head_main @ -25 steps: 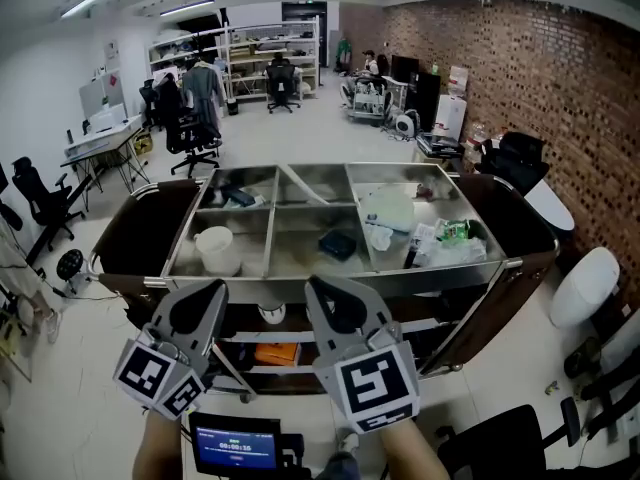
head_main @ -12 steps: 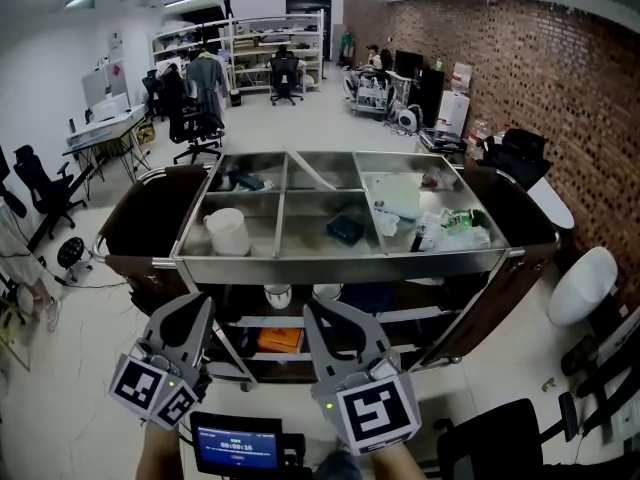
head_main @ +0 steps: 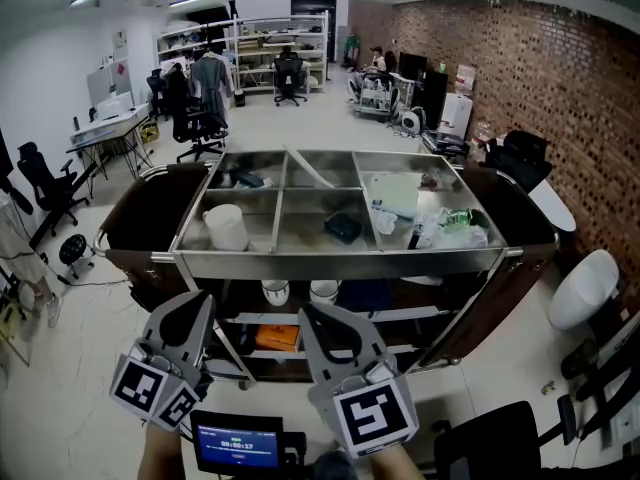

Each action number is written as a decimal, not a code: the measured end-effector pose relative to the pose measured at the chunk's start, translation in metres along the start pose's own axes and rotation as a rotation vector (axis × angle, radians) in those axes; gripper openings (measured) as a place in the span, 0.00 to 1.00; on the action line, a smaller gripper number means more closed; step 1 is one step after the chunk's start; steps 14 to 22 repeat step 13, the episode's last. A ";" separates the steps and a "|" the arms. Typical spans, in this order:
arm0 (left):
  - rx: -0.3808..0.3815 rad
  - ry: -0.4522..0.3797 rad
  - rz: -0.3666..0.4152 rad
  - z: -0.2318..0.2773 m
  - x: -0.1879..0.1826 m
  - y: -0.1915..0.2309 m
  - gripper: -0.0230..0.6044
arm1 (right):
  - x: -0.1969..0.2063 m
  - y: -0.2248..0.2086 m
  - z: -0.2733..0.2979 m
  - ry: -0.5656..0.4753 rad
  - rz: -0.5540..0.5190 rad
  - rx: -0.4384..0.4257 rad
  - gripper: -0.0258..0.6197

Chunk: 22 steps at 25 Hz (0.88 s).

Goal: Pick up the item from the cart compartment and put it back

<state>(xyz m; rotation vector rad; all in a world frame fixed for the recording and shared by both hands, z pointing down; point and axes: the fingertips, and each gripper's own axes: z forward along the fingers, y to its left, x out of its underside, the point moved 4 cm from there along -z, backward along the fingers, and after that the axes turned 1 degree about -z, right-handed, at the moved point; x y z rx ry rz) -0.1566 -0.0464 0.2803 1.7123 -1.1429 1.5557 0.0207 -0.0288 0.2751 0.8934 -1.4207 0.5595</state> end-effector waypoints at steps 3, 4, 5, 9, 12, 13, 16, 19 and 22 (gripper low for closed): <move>0.003 -0.002 -0.001 0.000 0.000 -0.004 0.06 | 0.001 0.000 -0.002 0.002 -0.002 -0.001 0.04; 0.011 0.005 -0.005 0.000 0.000 -0.007 0.06 | 0.002 0.001 -0.003 0.003 0.000 -0.001 0.04; 0.021 0.016 -0.014 0.001 0.001 -0.011 0.06 | 0.002 0.001 -0.003 0.003 0.002 -0.002 0.04; 0.031 0.034 -0.029 0.001 0.003 -0.015 0.06 | 0.004 0.001 -0.004 0.005 0.004 -0.004 0.04; 0.014 0.021 -0.021 0.000 0.006 -0.010 0.06 | 0.006 0.000 -0.005 0.012 0.006 0.002 0.04; 0.006 0.013 -0.016 0.000 0.006 -0.007 0.06 | 0.007 0.000 -0.005 0.014 0.007 0.004 0.04; 0.006 0.013 -0.016 0.000 0.006 -0.007 0.06 | 0.007 0.000 -0.005 0.014 0.007 0.004 0.04; 0.006 0.013 -0.016 0.000 0.006 -0.007 0.06 | 0.007 0.000 -0.005 0.014 0.007 0.004 0.04; 0.006 0.013 -0.016 0.000 0.006 -0.007 0.06 | 0.007 0.000 -0.005 0.014 0.007 0.004 0.04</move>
